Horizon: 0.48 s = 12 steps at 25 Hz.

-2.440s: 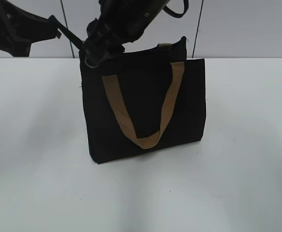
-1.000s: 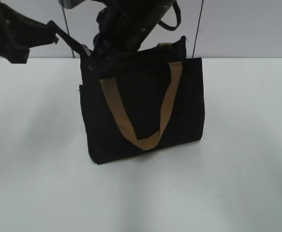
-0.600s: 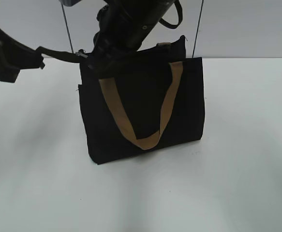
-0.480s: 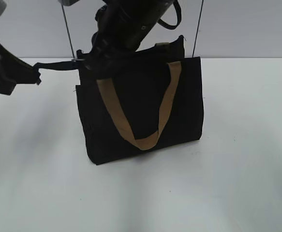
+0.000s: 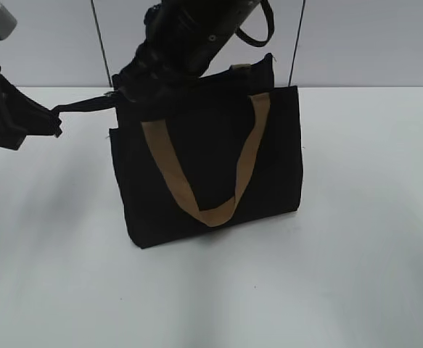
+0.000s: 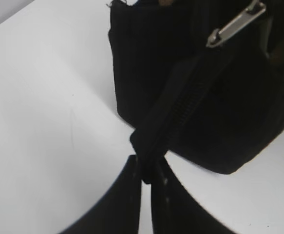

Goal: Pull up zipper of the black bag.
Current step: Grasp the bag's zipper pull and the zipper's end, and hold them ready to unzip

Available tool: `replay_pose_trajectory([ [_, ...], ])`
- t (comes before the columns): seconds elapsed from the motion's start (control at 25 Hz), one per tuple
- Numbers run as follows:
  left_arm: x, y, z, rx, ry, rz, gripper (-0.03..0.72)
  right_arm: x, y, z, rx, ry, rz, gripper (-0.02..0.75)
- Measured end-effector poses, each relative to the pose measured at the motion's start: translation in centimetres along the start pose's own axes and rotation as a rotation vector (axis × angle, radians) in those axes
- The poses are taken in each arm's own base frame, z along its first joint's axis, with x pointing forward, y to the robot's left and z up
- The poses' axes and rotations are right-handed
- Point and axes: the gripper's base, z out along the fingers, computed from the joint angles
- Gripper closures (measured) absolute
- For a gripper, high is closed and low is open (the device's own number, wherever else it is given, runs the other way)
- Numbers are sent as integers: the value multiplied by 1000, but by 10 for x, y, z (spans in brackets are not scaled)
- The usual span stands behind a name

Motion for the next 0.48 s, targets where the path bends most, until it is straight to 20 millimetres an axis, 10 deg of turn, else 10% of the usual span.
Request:
replay_pose_trajectory([
  [0.48,0,2,0,-14,-2,-1,669,10,-31,-21,-47,-7,210,738],
])
